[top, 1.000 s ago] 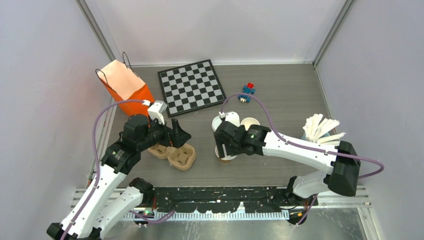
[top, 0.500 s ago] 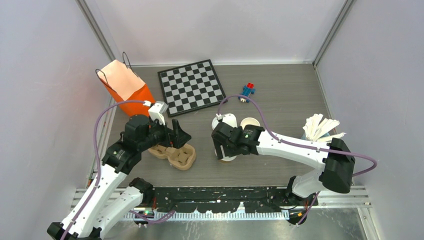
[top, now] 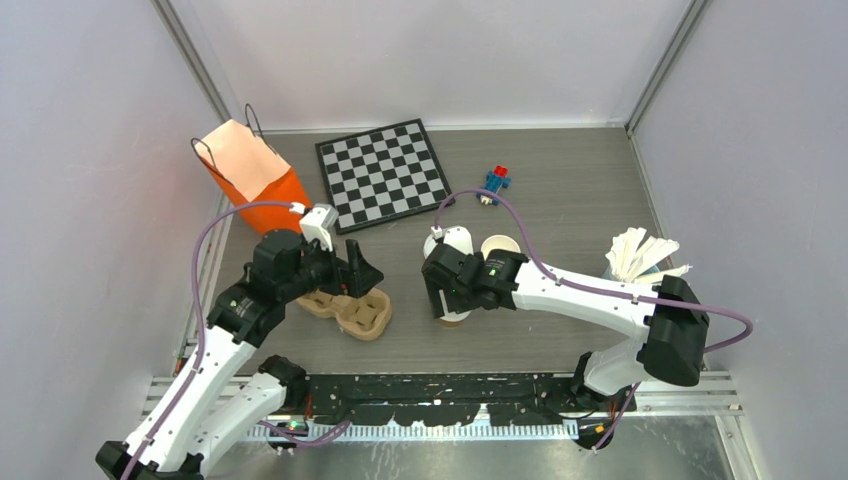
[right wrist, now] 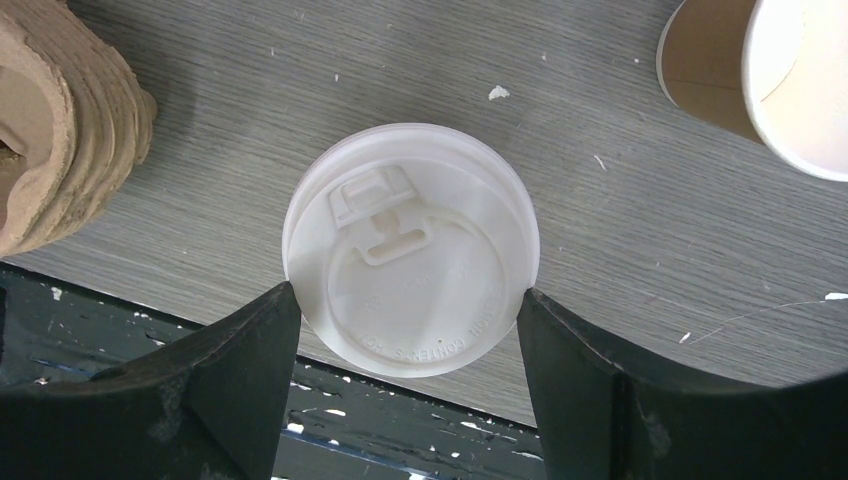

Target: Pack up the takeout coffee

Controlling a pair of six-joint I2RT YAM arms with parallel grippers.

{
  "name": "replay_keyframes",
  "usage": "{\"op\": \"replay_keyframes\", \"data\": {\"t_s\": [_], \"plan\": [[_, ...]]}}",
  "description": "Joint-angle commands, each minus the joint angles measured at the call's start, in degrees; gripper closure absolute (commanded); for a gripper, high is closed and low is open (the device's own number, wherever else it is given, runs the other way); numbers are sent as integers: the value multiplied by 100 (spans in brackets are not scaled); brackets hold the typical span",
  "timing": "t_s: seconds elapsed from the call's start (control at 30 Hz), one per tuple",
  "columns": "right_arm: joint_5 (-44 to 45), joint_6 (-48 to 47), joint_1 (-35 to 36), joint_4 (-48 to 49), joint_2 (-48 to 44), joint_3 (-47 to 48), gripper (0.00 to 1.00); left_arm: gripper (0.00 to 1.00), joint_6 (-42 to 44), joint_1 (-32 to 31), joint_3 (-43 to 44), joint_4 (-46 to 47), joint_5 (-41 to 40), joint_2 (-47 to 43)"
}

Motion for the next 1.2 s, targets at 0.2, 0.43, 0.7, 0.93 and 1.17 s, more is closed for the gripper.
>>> {"op": "replay_keyframes", "data": {"t_s": [0.2,0.43,0.7,0.93,1.17], "plan": [[80,138,14,62,-106,208,15,10,51,22,-41,254,218,33],[52,204,21,-70,-250,231,14,10,71,22,-23,271,315,85],[18,189,19,-65,-410,229,14,11,69,22,2,287,412,194],[-135,136,14,128,-255,179,16,12,63,22,-6,316,484,278],[37,58,19,72,-65,266,11,12,-25,18,-63,447,745,438]]}}
